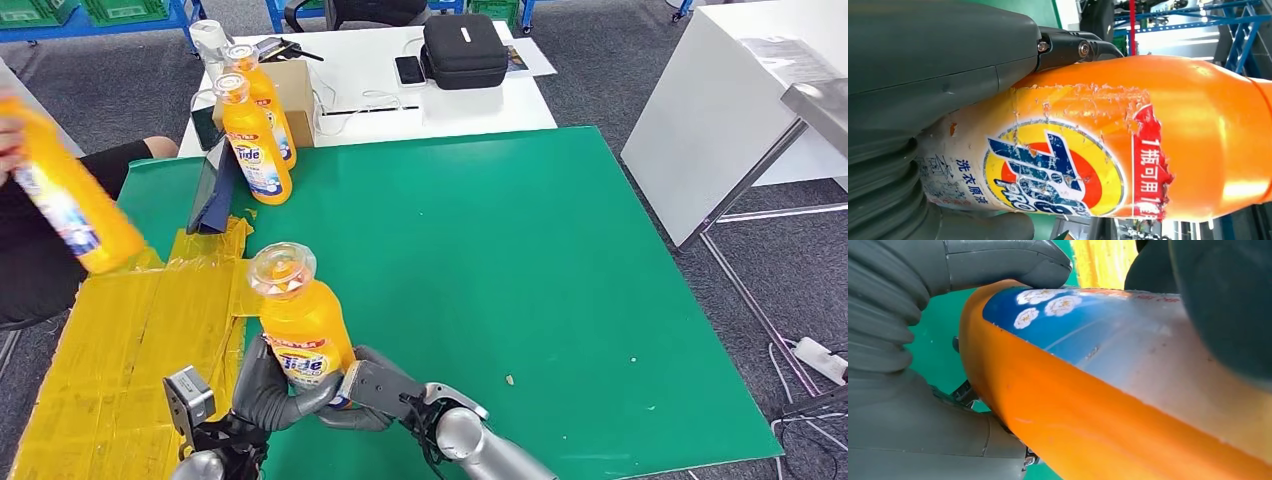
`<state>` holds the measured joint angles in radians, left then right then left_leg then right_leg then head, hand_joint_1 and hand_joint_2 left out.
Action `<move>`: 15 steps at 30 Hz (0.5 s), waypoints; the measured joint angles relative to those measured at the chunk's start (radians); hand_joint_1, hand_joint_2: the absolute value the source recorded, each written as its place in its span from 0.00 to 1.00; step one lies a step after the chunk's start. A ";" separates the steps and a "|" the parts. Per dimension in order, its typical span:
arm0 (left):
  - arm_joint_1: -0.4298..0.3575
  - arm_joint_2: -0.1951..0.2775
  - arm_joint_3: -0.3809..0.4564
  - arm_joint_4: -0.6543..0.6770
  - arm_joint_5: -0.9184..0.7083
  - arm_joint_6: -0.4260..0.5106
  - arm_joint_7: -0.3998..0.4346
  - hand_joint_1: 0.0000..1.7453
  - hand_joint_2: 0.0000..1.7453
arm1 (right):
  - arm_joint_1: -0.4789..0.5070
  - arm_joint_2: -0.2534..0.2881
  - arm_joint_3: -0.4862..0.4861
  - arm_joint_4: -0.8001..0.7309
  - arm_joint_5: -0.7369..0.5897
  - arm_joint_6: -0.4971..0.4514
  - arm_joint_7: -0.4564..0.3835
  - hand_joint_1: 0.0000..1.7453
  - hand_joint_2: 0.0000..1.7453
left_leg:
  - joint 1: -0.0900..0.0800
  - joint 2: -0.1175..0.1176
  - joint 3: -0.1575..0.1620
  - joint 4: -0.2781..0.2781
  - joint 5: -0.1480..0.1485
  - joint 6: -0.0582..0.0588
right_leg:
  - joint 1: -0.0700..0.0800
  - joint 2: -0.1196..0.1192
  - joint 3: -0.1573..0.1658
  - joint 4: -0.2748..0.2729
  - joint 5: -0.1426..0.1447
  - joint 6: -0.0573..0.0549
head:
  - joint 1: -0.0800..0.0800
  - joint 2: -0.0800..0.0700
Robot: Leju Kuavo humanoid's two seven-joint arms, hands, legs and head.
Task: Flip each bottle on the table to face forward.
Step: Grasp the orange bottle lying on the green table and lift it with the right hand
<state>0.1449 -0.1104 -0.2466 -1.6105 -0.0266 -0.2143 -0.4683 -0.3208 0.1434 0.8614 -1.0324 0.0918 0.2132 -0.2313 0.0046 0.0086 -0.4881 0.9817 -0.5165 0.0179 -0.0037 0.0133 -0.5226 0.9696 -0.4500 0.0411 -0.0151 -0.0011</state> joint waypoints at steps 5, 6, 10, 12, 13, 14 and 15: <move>0.000 0.008 0.003 0.012 -0.007 -0.029 -0.011 1.00 1.00 | -0.023 0.000 0.033 0.022 0.024 -0.012 0.004 1.00 1.00 | 0.000 0.000 0.000 0.000 0.000 0.000 | 0.000 0.000 0.000 0.000 0.000 0.000 | 0.000 0.000; 0.000 0.010 0.003 0.014 -0.010 -0.035 -0.019 1.00 1.00 | -0.027 0.000 0.039 0.027 0.025 -0.013 0.003 1.00 1.00 | 0.000 0.000 0.000 0.000 0.000 0.000 | 0.000 0.000 0.000 0.000 0.000 0.000 | 0.000 0.000; 0.003 0.015 0.003 0.021 -0.017 -0.049 -0.038 1.00 1.00 | -0.036 0.000 0.053 0.046 0.023 -0.017 -0.004 1.00 1.00 | 0.000 0.000 0.000 0.000 0.000 0.000 | 0.000 0.000 0.000 0.000 0.000 0.000 | 0.000 0.000; 0.004 0.018 0.003 0.023 -0.016 -0.053 -0.042 1.00 1.00 | -0.038 0.000 0.059 0.054 0.022 -0.018 -0.007 1.00 1.00 | 0.000 0.000 0.000 0.000 0.000 0.000 | 0.000 0.000 0.000 0.000 0.000 0.000 | 0.000 0.000; 0.004 0.019 0.003 0.023 -0.016 -0.053 -0.042 1.00 1.00 | -0.039 0.000 0.061 0.057 0.022 -0.018 -0.008 1.00 1.00 | 0.000 0.000 0.000 0.000 0.000 0.000 | 0.000 0.000 0.000 0.000 0.000 0.000 | 0.000 0.000; 0.004 0.020 0.003 0.024 -0.016 -0.054 -0.042 1.00 1.00 | -0.040 0.000 0.063 0.060 0.022 -0.018 -0.008 1.00 1.00 | 0.000 0.000 0.000 0.000 0.000 0.000 | 0.000 0.000 0.000 0.000 0.000 0.000 | 0.000 0.000; 0.004 0.020 0.003 0.025 -0.017 -0.054 -0.042 1.00 1.00 | -0.040 0.000 0.065 0.062 0.022 -0.018 -0.009 1.00 1.00 | 0.000 0.000 0.000 0.000 0.000 0.000 | 0.000 0.000 0.000 0.000 0.000 0.000 | 0.000 0.000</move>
<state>0.1488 -0.0905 -0.2434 -1.5860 -0.0431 -0.2682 -0.5105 -0.3608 0.1438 0.9263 -0.9700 0.1133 0.1957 -0.2404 0.0046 0.0086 -0.4881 0.9817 -0.5165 0.0179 -0.0037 0.0133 -0.5227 0.9696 -0.4500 0.0411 -0.0150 -0.0011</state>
